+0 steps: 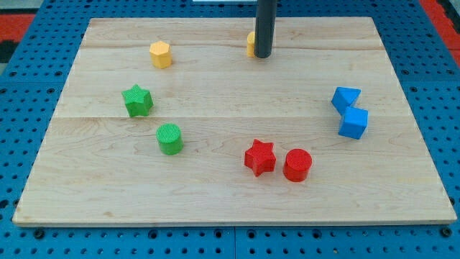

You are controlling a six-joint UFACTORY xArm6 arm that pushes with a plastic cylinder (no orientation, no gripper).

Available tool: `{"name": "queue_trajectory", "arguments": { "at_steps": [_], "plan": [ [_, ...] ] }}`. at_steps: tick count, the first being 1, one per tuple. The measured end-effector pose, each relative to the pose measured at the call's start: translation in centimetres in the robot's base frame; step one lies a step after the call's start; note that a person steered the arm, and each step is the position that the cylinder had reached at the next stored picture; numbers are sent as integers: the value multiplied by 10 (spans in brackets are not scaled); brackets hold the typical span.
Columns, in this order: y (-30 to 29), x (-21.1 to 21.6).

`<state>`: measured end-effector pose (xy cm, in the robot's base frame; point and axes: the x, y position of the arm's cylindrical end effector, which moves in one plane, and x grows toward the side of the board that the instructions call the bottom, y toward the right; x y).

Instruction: Push the blue cube into the blue triangle

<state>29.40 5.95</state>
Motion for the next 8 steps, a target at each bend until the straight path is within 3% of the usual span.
{"name": "queue_trajectory", "arguments": {
  "at_steps": [1, 2, 4, 6, 8],
  "plan": [
    [62, 37],
    [37, 63],
    [38, 184],
    [83, 220],
    [129, 207]
  ]
}}
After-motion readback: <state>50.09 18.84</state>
